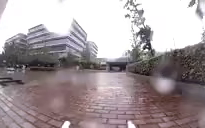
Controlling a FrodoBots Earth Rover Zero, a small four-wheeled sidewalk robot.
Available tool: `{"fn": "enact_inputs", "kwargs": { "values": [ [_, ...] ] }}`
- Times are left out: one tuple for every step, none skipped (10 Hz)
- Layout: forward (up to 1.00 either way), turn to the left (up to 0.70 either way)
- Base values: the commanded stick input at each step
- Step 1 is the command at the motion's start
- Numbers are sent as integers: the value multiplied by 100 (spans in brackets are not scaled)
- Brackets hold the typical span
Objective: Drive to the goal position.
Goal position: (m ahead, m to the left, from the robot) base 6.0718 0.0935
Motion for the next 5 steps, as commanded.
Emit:
{"fn": "enact_inputs", "kwargs": {
  "values": [
    [70,-14],
    [70,-14],
    [70,-14],
    [70,-14],
    [70,-14]
  ]
}}
